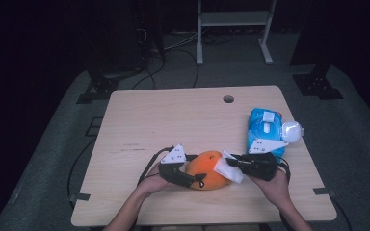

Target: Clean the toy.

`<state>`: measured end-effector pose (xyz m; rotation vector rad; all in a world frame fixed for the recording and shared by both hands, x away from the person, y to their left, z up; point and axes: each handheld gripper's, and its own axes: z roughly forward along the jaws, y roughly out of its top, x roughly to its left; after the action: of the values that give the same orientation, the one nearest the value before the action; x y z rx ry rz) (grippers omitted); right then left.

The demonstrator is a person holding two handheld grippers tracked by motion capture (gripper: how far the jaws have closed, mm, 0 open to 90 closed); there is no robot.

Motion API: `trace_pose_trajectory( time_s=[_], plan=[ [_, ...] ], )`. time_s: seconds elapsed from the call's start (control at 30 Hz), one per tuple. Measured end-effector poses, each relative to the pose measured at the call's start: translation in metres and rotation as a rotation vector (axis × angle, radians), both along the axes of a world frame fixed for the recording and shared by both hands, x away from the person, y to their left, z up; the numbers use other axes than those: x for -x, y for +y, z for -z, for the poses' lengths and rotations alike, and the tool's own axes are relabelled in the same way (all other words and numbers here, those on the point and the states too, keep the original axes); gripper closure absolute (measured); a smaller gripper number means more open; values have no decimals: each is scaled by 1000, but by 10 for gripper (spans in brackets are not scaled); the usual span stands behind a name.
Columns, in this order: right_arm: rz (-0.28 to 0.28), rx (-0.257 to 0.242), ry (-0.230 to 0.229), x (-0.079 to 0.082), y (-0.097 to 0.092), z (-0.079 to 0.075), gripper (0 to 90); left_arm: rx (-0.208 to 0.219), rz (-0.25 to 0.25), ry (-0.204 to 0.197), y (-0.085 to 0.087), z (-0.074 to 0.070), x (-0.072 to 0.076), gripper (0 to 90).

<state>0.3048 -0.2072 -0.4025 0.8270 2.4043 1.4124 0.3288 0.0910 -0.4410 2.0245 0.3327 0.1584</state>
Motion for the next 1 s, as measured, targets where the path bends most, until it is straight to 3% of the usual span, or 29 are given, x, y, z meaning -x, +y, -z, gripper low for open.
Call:
trace_pose_trajectory(
  time_s=[0.1,0.2,0.3,0.53,0.63,0.83,0.9,1.0],
  plan=[
    [-9,-3,-5,1,5,0,796,-8,2,-12,-4,0,2,276],
    [-64,-1,-14,4,20,-2,795,-22,19,-37,-8,-1,7,275],
    [-75,64,-71,8,31,-4,795,-17,18,-30,-5,0,6,275],
    [-8,32,-32,-1,8,-1,796,1,2,2,1,2,1,275],
    [3,43,-38,1,5,0,795,9,-7,15,2,3,-1,267],
    [-29,32,-53,3,18,-4,794,-15,1,-34,-7,0,6,268],
    [-35,53,-74,4,22,-5,795,-21,0,-40,-7,-1,7,268],
    [-20,42,-61,2,18,-5,795,-14,9,-40,-6,0,6,269]
  ],
)
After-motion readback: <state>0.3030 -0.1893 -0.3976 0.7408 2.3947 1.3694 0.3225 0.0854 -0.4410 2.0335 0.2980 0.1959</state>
